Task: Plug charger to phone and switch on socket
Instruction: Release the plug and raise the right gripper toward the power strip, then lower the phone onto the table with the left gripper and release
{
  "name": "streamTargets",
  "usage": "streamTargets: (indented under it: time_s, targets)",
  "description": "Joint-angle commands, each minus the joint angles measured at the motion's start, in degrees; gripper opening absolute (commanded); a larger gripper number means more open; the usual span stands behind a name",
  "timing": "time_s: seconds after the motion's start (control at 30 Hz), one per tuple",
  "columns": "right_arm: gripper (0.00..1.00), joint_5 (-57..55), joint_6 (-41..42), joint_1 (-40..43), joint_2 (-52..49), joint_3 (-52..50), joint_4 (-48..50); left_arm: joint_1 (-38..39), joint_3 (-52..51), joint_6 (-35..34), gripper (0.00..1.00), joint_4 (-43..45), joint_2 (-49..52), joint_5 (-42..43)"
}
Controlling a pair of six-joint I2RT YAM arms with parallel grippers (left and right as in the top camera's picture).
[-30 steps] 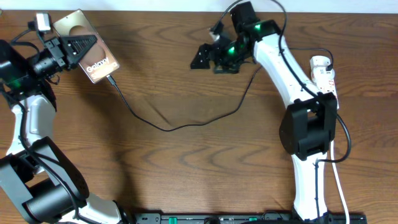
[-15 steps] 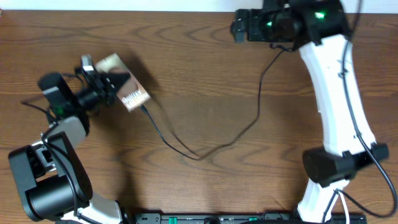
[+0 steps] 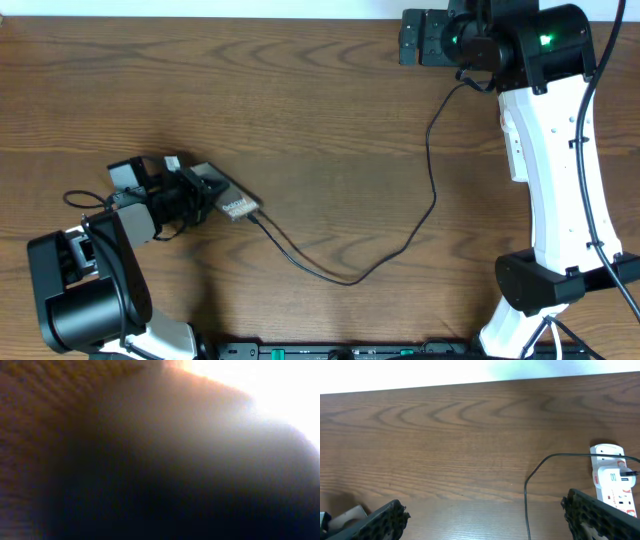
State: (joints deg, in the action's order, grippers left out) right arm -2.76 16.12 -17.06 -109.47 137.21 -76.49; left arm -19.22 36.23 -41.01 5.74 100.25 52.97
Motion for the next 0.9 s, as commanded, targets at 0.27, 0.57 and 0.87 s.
streamTargets:
  time_s: [0.27, 0.57, 0.87]
  targets:
    - [0.99, -1.2, 0.6, 0.2, 0.0, 0.6, 0.0, 1.4, 0.6, 3.1, 0.08, -4.3, -0.7, -6.4]
    - [0.99, -1.2, 0.5, 0.2, 0.0, 0.6, -0.1, 1.4, 0.6, 3.1, 0.24, -6.7, -0.7, -6.6]
    - [0.99, -1.2, -0.3, 0.2, 0.0, 0.6, -0.2, 1.4, 0.6, 3.1, 0.57, -10.2, -0.7, -6.6]
